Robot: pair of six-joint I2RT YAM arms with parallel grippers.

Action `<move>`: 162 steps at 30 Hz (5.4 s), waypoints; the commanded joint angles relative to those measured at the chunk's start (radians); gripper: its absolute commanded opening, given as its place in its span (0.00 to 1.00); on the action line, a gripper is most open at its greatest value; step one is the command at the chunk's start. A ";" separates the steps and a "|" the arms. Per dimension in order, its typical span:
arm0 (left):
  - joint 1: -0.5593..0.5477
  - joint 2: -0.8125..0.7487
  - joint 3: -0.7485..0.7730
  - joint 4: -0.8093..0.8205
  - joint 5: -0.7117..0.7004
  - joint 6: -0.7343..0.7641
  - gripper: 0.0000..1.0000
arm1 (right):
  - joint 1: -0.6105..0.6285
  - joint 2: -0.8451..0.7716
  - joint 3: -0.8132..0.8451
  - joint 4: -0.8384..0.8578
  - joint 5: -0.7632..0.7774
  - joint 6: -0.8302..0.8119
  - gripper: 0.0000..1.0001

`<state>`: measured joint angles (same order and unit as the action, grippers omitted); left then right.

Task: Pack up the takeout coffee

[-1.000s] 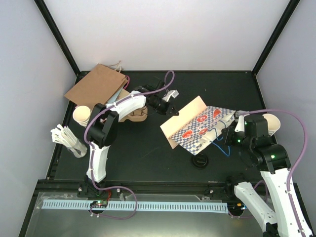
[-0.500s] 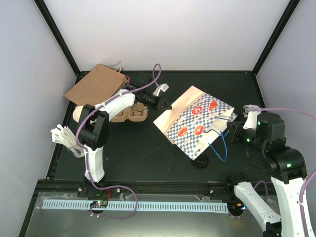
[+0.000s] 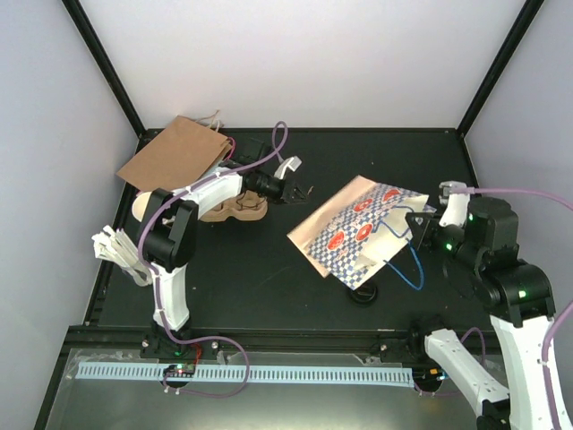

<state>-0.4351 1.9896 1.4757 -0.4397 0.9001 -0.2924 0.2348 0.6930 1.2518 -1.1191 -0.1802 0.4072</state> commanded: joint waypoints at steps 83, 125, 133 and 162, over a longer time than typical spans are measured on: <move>-0.353 -0.316 0.358 -0.425 -0.796 0.293 0.01 | 0.214 0.287 -0.033 0.441 -0.071 -0.073 0.21; -0.347 -0.441 0.197 -0.118 -0.540 -0.022 0.01 | 0.392 0.582 -0.066 0.512 0.243 0.279 0.01; -0.347 -0.525 0.102 -0.017 -0.552 -0.075 0.02 | 0.390 0.639 -0.014 0.415 0.434 0.438 0.01; -0.347 -0.535 0.137 -0.237 -1.081 0.091 0.02 | 0.392 0.845 0.276 -0.106 0.775 0.568 0.01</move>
<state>-0.7914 1.4425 1.5341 -0.6266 -0.0299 -0.2577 0.6388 1.4971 1.4837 -1.0840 0.4797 0.9493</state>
